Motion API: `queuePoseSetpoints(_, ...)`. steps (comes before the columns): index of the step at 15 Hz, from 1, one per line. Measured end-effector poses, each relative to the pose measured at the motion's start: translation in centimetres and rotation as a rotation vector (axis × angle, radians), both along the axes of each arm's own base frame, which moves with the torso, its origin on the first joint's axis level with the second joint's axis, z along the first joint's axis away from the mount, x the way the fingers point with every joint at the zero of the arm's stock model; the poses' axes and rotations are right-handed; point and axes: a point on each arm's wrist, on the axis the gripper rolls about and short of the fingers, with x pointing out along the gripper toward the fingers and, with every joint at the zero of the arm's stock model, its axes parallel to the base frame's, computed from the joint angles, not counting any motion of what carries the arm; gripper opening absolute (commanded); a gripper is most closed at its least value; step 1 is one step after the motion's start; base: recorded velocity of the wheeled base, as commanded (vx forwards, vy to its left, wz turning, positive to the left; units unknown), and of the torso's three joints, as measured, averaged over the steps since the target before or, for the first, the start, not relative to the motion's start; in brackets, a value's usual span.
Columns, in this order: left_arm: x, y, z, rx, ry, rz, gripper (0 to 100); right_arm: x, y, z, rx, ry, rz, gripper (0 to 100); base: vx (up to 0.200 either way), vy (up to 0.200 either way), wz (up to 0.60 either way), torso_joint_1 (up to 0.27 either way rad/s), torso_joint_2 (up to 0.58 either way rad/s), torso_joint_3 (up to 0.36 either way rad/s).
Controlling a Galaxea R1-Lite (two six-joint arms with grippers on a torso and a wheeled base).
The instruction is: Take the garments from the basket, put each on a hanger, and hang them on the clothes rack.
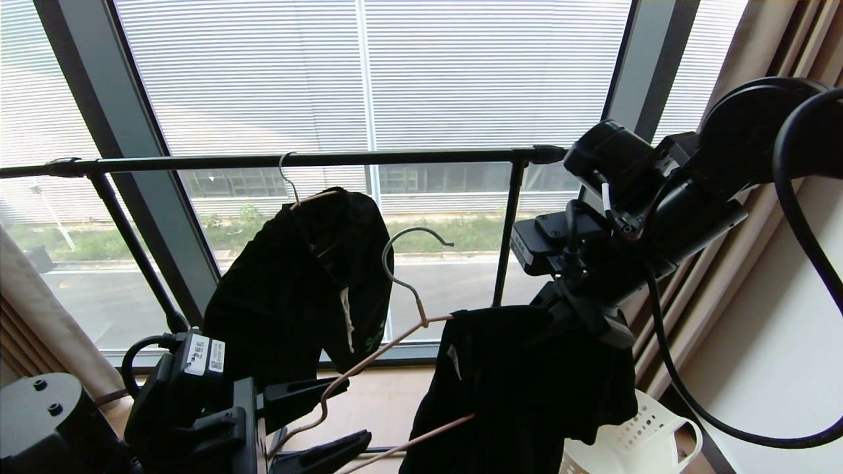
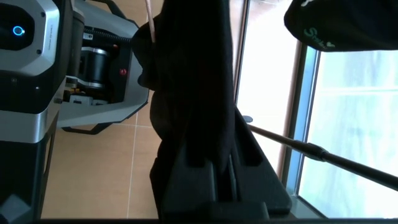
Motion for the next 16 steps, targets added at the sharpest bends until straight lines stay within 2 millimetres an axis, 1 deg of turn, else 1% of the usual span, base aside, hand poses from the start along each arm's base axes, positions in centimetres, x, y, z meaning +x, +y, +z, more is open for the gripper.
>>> queuePoseSetpoints(3,0.1,0.1,0.0,0.0,0.001,0.007,100,-0.1,-0.1,0.1,0.002,-0.002,0.001,0,0.0,0.0,0.0,0.0,0.0,0.0)
queuePoseSetpoints(7,0.5,0.8,0.1,-0.003,-0.001,0.051,100,-0.4,-0.2,0.5,0.006,-0.006,-0.001,0,0.0,0.0,0.0,0.0,0.0,0.0)
queuePoseSetpoints(10,0.4,1.0,0.4,-0.016,-0.006,0.061,100,-0.4,-0.4,0.8,0.015,-0.012,-0.016,0,0.0,0.0,0.0,0.0,0.0,0.0)
queuePoseSetpoints(13,0.3,1.4,0.7,-0.036,-0.002,0.079,100,-0.2,-1.0,1.0,0.02,-0.009,-0.049,0,0.0,0.0,0.0,0.0,0.0,0.0)
queuePoseSetpoints(16,0.6,2.3,1.0,-0.081,0.042,0.129,100,0.2,-1.6,1.5,0.041,-0.003,-0.127,0,0.0,0.0,0.0,0.0,0.0,0.0)
